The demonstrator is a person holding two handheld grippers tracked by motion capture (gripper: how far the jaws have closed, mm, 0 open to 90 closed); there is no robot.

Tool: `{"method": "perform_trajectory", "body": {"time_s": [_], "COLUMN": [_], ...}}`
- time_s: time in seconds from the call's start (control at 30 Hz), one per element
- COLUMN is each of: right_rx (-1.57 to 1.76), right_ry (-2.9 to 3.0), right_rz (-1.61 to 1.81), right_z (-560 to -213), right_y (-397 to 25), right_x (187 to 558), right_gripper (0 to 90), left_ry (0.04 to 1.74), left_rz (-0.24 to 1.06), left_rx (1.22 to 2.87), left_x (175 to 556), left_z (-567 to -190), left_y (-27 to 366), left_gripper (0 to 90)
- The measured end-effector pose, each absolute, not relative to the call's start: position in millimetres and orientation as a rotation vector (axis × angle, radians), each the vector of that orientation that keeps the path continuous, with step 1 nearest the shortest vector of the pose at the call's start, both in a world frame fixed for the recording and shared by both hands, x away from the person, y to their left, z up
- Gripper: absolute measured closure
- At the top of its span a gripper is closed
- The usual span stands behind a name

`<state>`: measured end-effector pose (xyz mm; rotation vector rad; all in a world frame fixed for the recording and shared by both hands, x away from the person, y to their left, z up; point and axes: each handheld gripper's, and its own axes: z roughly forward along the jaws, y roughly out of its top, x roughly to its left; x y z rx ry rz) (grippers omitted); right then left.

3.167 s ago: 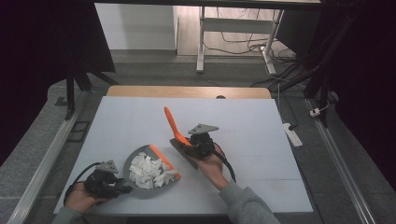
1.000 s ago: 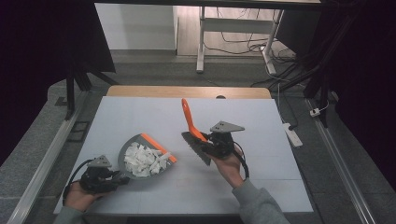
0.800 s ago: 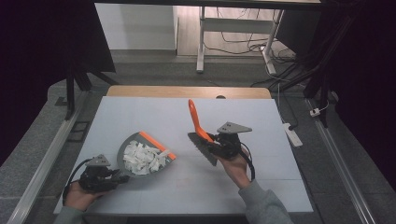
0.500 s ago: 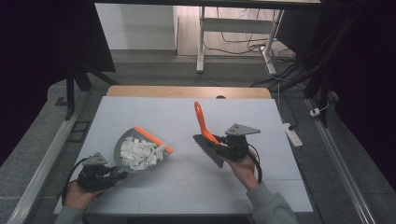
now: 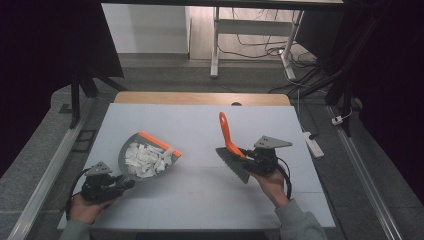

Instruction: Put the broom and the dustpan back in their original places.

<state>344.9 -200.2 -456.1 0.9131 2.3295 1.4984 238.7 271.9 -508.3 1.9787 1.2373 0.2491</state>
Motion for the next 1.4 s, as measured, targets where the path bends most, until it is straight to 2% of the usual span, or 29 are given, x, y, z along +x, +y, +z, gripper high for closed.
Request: {"method": "perform_trajectory", "body": {"time_s": [0.7, 1.13, 1.4], "right_rx": [0.954, 0.997, 1.054], "right_ry": [2.356, 2.369, 2.406], "right_rz": [1.526, 1.540, 1.536], "right_z": [-461, -461, -470], "right_y": [-233, -248, -248], "right_x": [332, 324, 328], "right_gripper": [69.7, 69.7, 69.7], "left_ry": [1.474, 1.662, 1.698], "left_rz": [0.269, 0.334, 0.326], "left_rx": [1.850, 1.745, 1.737], "left_x": [250, 260, 267], "left_z": [-516, -523, -529], "left_y": [257, 244, 229], "left_gripper": [61.2, 61.1, 61.1]}}
